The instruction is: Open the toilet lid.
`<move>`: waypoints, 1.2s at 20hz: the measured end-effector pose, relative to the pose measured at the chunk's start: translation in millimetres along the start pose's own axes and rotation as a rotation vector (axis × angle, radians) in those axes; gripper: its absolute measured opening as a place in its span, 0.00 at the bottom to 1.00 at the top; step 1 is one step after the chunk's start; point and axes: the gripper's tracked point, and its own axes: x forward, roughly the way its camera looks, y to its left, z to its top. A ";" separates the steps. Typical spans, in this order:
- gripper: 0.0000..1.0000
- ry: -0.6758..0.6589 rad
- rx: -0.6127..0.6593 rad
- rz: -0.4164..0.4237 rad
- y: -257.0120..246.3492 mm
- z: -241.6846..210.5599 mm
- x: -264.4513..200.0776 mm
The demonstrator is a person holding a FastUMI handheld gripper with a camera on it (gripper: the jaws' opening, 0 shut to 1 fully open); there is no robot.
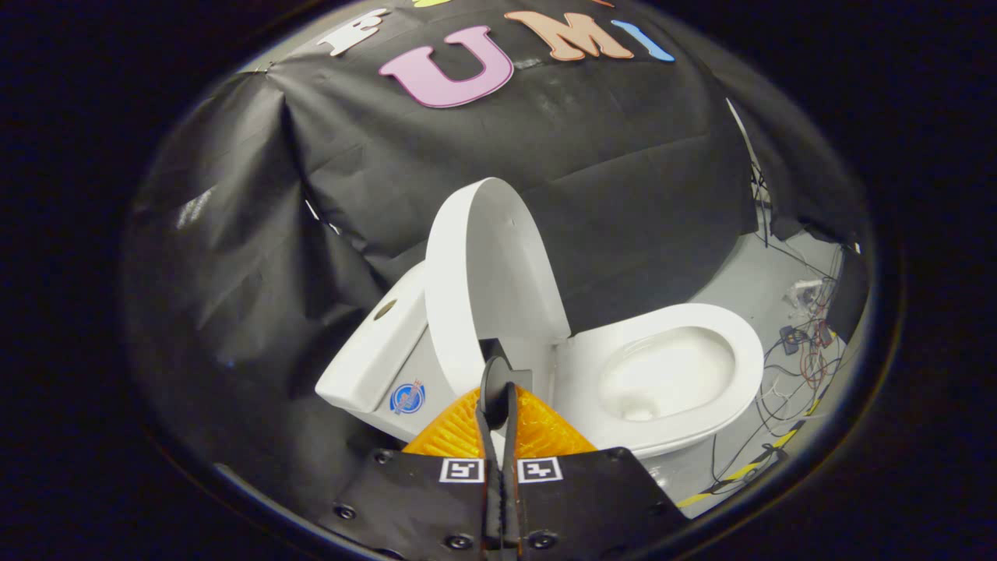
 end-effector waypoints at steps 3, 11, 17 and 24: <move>0.01 0.010 -0.043 0.007 -0.6 -0.3 0.2; 0.02 0.037 -0.155 0.030 0.9 -7.0 2.6; 0.02 0.029 -0.243 0.008 -0.6 -8.2 5.4; 0.02 -0.010 -0.256 -0.005 -1.7 -5.7 5.8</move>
